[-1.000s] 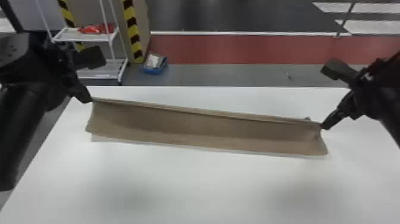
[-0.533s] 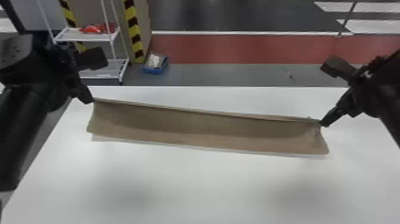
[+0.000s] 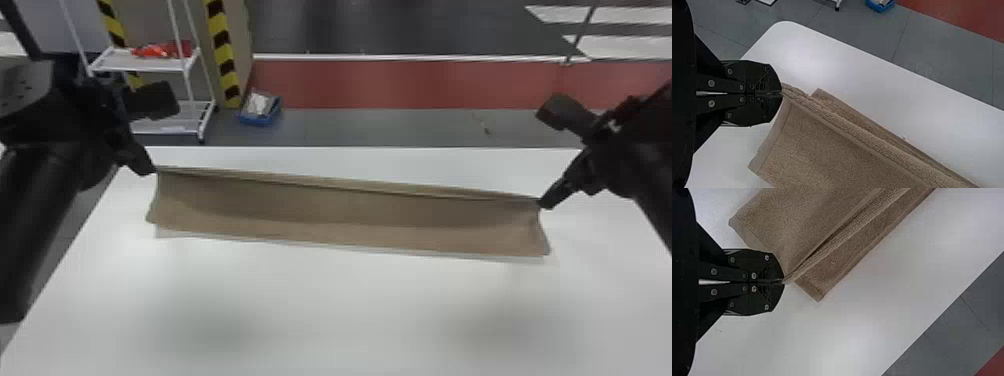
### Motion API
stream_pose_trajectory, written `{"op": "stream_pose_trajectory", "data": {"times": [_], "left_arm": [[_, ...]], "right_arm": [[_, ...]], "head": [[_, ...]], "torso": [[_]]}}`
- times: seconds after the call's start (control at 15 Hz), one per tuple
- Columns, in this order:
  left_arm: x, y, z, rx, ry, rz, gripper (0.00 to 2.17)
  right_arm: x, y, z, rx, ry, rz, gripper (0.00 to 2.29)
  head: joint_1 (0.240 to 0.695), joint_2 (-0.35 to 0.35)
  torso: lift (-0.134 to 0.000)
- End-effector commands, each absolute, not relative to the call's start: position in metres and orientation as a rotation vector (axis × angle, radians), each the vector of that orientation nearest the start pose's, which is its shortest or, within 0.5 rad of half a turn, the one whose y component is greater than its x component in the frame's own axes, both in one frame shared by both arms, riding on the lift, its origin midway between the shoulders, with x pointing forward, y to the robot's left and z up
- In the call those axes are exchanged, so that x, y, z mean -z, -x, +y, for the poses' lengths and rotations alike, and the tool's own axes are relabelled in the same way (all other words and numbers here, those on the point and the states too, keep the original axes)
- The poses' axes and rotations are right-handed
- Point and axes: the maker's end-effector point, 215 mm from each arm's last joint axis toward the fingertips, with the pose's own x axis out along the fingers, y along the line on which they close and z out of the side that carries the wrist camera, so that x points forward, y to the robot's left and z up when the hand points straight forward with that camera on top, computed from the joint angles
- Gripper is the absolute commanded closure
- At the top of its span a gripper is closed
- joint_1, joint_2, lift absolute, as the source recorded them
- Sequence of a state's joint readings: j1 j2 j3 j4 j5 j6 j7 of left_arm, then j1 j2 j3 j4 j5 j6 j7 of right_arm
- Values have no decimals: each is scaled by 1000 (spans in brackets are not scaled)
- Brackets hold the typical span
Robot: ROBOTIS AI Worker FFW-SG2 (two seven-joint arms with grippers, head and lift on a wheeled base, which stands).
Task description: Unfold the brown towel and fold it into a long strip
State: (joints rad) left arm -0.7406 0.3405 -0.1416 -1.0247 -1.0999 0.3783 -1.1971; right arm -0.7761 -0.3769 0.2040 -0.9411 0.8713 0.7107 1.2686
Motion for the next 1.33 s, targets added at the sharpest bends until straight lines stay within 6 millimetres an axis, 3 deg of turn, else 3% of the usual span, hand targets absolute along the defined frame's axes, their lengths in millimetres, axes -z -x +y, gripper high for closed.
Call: {"op": "stream_pose_trajectory", "data": {"times": [0.0,0.13,0.2,0.33,0.4,0.87,1.0,1.27], "left_arm": [[351,-663,402,542,-1045,965,2064],[354,-662,403,543,-1044,968,2064],[356,-661,403,543,-1046,972,2064],[358,-660,403,545,-1049,976,2064],[359,-659,402,548,-1047,979,2064],[360,-659,403,541,-1048,972,2064],[369,-658,399,531,-1065,957,2054],[355,-662,394,509,-1082,901,2013]], "right_arm": [[390,-622,-408,-500,632,1126,2024],[391,-626,-409,-474,641,1119,1808],[393,-627,-408,-467,640,1118,1467],[396,-626,-407,-450,642,1125,225],[400,-623,-405,-449,634,1134,-2],[403,-621,-413,-400,632,1127,53],[404,-620,-414,-390,634,1125,53],[405,-620,-405,-394,624,1105,70]], "head": [[673,-8],[672,-7],[672,-7],[673,-6],[675,-5],[683,-7],[685,-8],[691,-13]], "torso": [[-123],[-123],[-123],[-123],[-123],[-123],[-123],[-123]]}}
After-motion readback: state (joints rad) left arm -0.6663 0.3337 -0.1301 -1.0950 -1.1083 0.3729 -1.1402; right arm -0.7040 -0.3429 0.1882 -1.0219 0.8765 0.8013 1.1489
